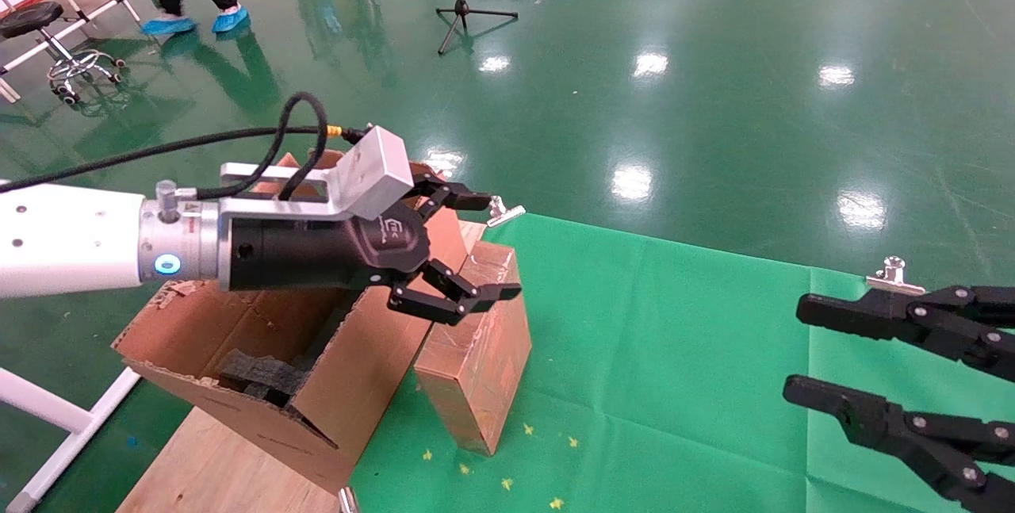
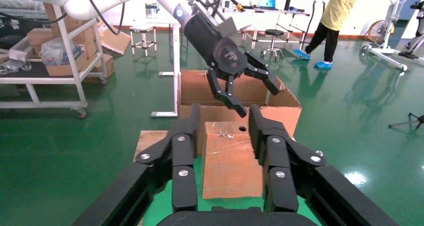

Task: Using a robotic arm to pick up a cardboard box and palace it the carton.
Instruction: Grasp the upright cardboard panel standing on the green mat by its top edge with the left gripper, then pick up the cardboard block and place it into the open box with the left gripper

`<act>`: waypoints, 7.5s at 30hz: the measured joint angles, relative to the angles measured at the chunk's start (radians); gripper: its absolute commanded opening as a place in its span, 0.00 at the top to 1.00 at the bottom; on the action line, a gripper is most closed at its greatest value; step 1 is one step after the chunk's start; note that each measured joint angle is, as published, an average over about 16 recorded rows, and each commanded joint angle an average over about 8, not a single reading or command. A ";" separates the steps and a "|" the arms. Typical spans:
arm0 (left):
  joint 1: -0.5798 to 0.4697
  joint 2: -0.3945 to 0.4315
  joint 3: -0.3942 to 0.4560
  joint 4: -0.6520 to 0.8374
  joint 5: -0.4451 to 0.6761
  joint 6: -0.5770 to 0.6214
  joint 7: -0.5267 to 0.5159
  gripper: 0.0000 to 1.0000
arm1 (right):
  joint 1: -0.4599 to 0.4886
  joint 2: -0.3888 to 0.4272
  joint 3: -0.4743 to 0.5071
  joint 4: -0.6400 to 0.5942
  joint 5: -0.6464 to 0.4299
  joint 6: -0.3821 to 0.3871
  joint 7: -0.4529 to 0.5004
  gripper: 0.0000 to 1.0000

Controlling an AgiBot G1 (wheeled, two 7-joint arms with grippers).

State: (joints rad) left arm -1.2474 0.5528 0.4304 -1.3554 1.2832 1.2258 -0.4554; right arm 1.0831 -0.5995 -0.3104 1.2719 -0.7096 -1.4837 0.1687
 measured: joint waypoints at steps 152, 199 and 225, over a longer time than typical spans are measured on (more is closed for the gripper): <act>-0.763 0.239 0.421 1.314 0.735 -0.128 -0.061 1.00 | 0.001 0.001 -0.004 -0.001 0.003 0.001 -0.002 0.00; -0.420 0.322 0.376 1.373 0.671 -0.482 -0.192 1.00 | 0.001 0.002 -0.005 -0.001 0.004 0.002 -0.003 0.00; -0.312 0.326 0.327 1.351 0.599 -0.545 -0.193 0.00 | 0.001 0.002 -0.005 -0.001 0.004 0.003 -0.003 0.00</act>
State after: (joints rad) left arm -1.5590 0.8783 0.7573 -0.0048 1.8826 0.6812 -0.6481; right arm 1.0842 -0.5973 -0.3157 1.2710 -0.7054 -1.4811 0.1657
